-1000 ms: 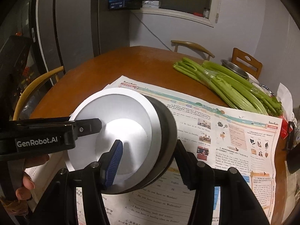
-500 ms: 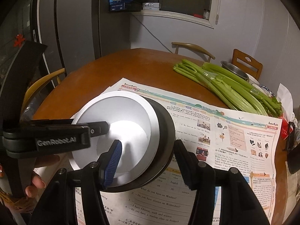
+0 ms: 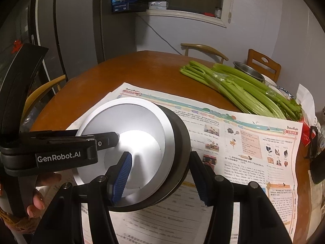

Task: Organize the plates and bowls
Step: 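Lower the nested bowls onto the grey plate and open the left tool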

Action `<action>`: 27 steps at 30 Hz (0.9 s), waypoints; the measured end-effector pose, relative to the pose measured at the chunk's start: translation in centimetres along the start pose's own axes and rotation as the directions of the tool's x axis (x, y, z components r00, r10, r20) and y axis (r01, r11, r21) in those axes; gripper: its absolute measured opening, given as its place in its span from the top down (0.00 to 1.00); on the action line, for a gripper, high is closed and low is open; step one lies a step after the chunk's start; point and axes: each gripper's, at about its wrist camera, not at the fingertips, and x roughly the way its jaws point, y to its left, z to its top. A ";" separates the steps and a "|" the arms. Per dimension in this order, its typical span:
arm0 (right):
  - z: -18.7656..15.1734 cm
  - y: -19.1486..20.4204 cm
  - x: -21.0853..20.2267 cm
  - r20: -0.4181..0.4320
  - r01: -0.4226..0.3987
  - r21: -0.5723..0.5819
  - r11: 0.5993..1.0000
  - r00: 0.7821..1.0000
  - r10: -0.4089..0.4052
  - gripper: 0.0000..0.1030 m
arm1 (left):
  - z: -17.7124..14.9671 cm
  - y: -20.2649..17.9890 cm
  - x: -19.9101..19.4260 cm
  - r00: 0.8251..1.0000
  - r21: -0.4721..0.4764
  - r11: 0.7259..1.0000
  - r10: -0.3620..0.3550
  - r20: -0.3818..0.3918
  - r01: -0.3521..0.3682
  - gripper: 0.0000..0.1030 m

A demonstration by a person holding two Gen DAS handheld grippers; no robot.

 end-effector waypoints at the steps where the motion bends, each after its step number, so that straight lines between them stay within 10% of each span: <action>1: -0.1 -0.3 -0.1 -0.001 0.002 0.004 1.000 1.000 -0.002 0.45 | 0.0 -0.3 0.1 1.000 0.004 1.000 -0.001 -0.002 0.001 0.34; 27: -1.0 -2.3 -0.6 -0.008 0.019 0.032 0.999 1.000 -0.019 0.45 | -0.7 -1.8 0.1 1.000 0.034 0.999 0.007 0.000 -0.007 0.34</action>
